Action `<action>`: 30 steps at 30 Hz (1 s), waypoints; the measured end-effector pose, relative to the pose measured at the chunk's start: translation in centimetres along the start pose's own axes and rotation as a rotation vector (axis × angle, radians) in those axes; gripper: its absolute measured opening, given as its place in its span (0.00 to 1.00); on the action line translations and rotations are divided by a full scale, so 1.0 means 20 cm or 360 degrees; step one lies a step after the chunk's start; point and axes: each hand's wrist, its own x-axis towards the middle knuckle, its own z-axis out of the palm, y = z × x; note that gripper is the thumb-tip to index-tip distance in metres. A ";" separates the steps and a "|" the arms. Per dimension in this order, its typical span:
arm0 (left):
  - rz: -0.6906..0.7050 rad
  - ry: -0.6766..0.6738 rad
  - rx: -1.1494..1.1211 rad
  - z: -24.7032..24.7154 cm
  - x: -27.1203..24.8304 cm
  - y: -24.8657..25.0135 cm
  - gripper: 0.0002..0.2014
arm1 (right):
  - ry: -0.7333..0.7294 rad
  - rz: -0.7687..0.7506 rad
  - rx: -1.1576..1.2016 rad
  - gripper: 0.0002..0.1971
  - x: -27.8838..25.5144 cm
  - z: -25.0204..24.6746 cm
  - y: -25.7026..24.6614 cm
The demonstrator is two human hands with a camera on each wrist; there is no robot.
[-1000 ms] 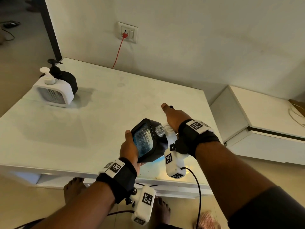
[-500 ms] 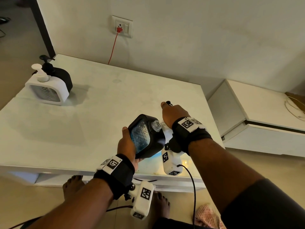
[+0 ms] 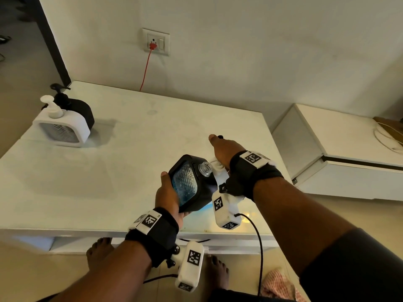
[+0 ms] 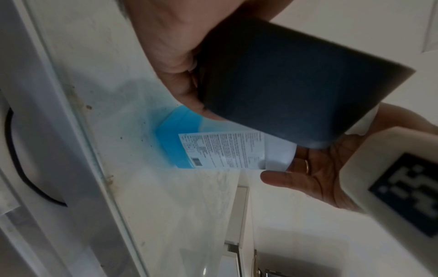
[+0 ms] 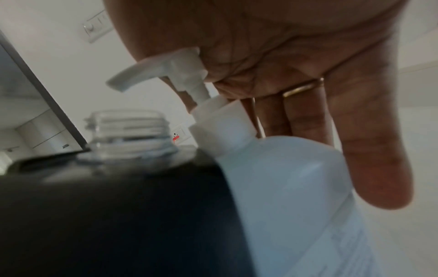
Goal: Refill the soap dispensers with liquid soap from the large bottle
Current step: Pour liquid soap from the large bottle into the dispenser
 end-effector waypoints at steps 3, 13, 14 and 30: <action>0.0000 -0.0005 -0.0001 0.00 0.00 0.00 0.21 | 0.0136 0.0012 -0.0093 0.24 0.02 0.01 0.00; -0.0009 -0.0015 -0.0017 0.00 0.01 0.00 0.23 | 0.0258 0.0070 -0.0130 0.28 0.08 0.05 0.05; -0.0009 -0.0015 -0.0019 0.00 0.01 0.00 0.23 | 0.0262 0.0092 -0.0141 0.28 0.10 0.06 0.05; -0.0025 -0.0025 -0.0024 -0.01 0.02 0.01 0.26 | -0.0080 0.0005 0.0061 0.38 -0.06 -0.05 -0.04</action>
